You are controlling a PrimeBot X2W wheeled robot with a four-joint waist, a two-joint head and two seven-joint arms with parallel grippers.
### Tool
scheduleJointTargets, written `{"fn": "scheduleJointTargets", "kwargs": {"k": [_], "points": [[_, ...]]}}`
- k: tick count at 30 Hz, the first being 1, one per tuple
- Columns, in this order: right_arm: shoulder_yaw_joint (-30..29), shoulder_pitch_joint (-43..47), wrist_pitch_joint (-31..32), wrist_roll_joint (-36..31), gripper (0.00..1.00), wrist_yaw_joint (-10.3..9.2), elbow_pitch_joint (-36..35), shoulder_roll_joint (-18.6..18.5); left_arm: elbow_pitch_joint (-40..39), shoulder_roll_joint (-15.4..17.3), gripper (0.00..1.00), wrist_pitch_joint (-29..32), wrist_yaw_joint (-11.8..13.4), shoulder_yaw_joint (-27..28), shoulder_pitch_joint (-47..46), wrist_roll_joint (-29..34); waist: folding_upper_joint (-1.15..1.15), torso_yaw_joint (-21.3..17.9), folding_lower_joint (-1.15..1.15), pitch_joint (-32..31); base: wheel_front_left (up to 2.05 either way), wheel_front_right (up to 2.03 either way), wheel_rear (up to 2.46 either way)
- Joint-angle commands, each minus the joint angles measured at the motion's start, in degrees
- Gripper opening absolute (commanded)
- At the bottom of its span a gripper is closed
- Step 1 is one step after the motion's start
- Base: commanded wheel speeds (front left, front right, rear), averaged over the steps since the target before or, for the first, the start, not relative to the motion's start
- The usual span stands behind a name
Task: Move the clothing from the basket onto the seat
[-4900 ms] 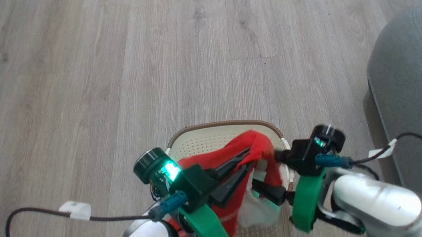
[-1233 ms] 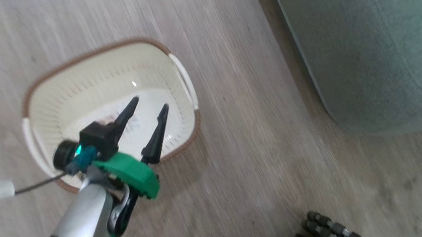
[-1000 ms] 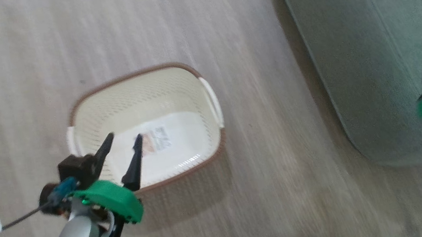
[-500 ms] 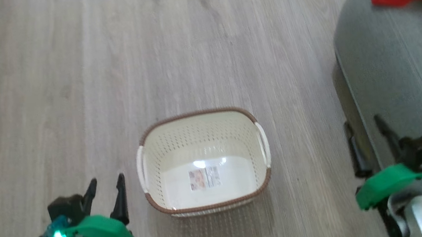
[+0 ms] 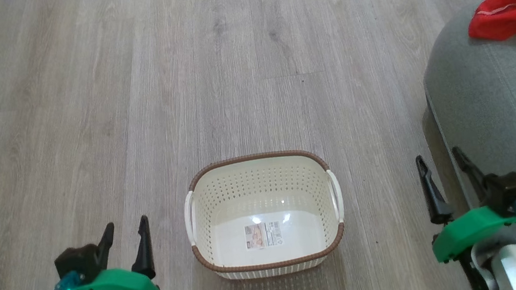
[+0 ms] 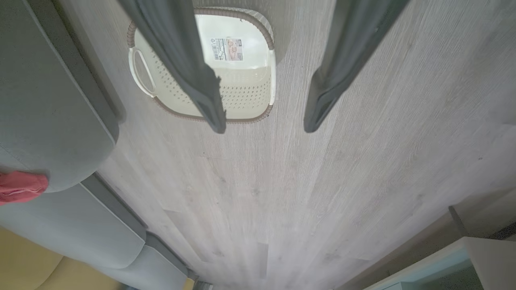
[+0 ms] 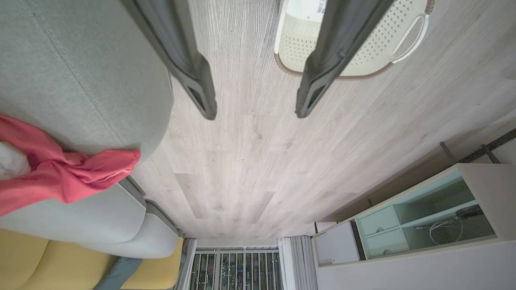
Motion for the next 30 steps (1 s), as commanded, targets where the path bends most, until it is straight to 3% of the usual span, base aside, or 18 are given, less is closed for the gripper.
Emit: {"fn": "scheduleJointTargets", "kwargs": {"k": [1,2,7,30], "points": [[0.7,-0.5,-0.4,-0.8,1.0,-0.02,-3.0,0.0,-2.8,0.2,1.0,-0.6,-0.6,2.8,-1.2,0.9,0.0,0.1,0.01,0.0,0.0,0.0,0.0],[-0.4,0.1,0.0,-0.4,0.0,0.0,-1.0,0.0,-0.8,-0.3,0.0,0.0,-0.5,0.8,0.1,0.7,0.0,0.1,0.01,0.0,0.0,0.0,0.0],[-0.4,1.0,0.2,0.2,0.0,0.0,2.0,0.1,1.7,-0.4,0.0,0.5,-0.4,0.8,1.3,0.2,0.0,0.1,0.01,-0.1,0.0,0.0,0.0],[-1.1,0.7,4.1,16.3,0.0,0.0,0.4,0.1,-1.5,-0.5,0.0,4.3,-0.8,2.3,1.4,-14.0,0.0,-0.3,0.01,-0.4,0.0,0.0,0.0]]}}
